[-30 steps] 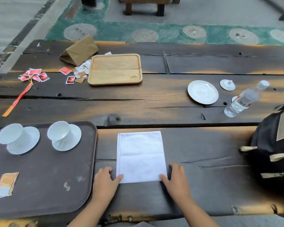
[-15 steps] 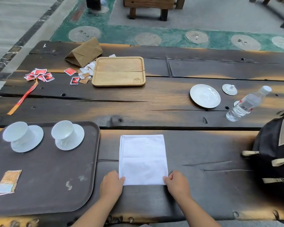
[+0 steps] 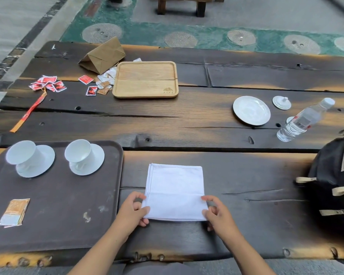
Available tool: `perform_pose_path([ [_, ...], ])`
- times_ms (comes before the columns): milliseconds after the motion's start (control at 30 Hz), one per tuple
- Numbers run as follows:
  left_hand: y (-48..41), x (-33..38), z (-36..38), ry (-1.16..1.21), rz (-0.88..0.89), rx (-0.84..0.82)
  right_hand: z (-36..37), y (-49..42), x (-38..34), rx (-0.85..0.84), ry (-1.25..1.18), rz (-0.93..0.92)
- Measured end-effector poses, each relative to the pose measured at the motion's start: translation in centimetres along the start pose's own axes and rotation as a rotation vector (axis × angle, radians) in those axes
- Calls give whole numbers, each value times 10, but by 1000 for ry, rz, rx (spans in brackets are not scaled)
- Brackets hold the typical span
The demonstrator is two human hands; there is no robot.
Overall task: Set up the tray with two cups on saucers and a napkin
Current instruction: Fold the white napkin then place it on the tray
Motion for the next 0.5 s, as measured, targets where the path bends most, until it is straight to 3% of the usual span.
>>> perform_pose_path([
  [267, 1, 2, -8, 125, -16, -79, 1, 6, -4, -69, -237, 132],
  [367, 2, 5, -9, 79, 61, -124, 2, 5, -10, -99, -228, 79],
  [500, -3, 12, -12, -33, 184, -23, -1, 1, -16, -41, -133, -18],
])
Point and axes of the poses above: each hand's wrist, its own y-axis away from the middle knuckle, its own z-axis out of the palm, x = y × z, the point moved 7 cm from there along -y, towards the middle knuckle, and after that the axes turned 2 degrees about z, right-handed, at the moved point
